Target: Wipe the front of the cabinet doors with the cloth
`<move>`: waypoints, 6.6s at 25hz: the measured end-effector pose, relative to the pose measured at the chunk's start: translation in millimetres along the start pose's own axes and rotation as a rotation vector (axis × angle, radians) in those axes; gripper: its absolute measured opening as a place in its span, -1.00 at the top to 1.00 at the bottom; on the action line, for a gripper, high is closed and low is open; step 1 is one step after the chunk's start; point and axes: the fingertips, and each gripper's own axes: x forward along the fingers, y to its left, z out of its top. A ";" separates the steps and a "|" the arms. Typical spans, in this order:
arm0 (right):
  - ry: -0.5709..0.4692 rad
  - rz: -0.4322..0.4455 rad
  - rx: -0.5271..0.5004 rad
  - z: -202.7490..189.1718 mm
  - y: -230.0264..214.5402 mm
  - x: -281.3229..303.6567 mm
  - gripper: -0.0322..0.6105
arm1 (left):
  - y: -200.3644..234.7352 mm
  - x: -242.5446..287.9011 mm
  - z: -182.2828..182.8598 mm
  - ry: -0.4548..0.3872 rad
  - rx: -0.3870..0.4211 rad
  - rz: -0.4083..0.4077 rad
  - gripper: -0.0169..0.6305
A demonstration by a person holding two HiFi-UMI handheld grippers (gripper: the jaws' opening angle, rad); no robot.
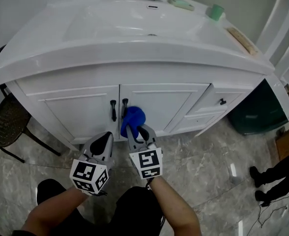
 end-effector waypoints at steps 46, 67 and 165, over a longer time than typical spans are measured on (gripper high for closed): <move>-0.040 0.107 -0.151 -65.1 27.3 22.9 0.75 | 8.7 -9.4 -35.5 0.110 0.054 0.001 0.95; 0.086 -0.372 -0.051 -149.1 -179.0 -56.3 0.75 | -15.9 5.3 -55.1 0.154 0.068 -0.028 0.94; 0.198 -0.437 0.299 -273.9 -186.8 -85.6 0.75 | 28.0 -6.1 -128.7 0.213 -0.128 0.070 0.94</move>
